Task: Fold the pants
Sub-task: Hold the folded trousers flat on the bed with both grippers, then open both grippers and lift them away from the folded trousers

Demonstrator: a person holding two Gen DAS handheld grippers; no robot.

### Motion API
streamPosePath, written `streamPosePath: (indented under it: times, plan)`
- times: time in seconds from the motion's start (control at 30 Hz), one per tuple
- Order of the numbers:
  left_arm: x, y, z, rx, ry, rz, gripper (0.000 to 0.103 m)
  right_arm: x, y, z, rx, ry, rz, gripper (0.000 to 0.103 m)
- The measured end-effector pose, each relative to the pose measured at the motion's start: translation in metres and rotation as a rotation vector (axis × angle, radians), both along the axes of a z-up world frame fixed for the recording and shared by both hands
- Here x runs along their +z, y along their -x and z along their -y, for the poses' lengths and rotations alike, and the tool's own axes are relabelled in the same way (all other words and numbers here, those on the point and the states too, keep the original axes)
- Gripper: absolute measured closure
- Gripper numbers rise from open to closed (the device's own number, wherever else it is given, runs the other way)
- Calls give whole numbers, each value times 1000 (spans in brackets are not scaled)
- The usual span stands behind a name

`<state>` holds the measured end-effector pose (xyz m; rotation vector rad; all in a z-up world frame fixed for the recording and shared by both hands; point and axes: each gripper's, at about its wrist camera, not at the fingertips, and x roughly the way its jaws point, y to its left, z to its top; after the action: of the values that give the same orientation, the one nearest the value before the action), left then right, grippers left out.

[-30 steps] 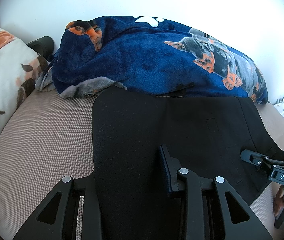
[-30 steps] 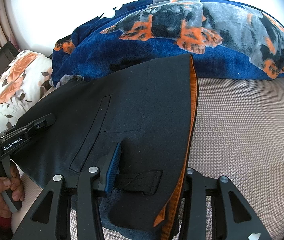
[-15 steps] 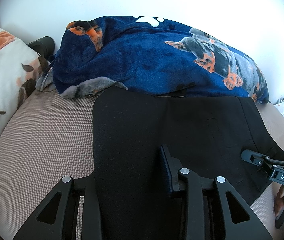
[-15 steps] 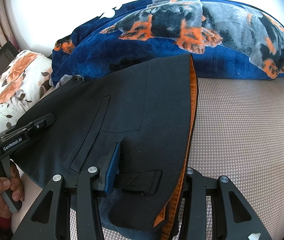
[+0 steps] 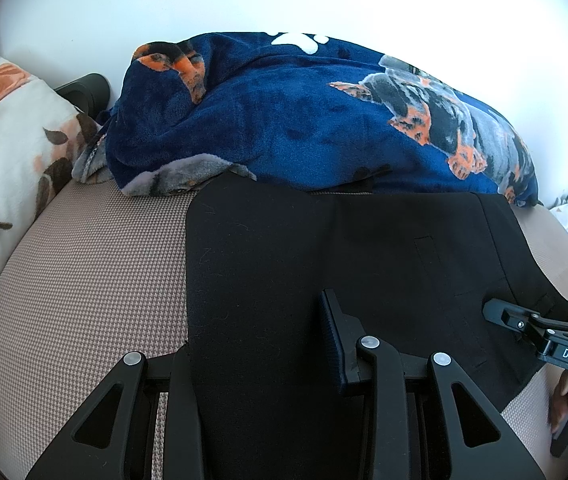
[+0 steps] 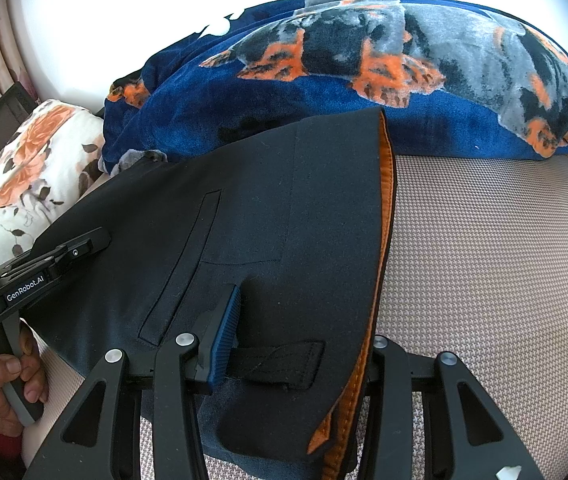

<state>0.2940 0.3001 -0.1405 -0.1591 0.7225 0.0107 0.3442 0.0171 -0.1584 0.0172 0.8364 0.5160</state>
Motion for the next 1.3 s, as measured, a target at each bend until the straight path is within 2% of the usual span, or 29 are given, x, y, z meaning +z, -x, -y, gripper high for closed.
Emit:
streamPosePath:
  times: [0.8,0.93,1.07,1.1,1.2,1.23,1.3]
  plan:
    - [0,-1,6,17,-50,-4,63,-1,-1,-2,-7,11,7,62]
    - [1,2,5,17,-45,10,62,-1,-1,-3,-20,10,3,55]
    - [7,8,6,28,-61,47,62,1,2,0,-25,33,1,29]
    - [9,13,8,38,-88,62,62,2,6,-1,-25,38,7,29]
    - [14,26,18,75,-161,68,58,15,28,8,-22,59,61,29]
    - [16,34,23,87,-190,76,54,19,33,10,-19,57,70,29]
    - [23,52,32,121,-246,111,34,33,50,25,-14,19,92,29]
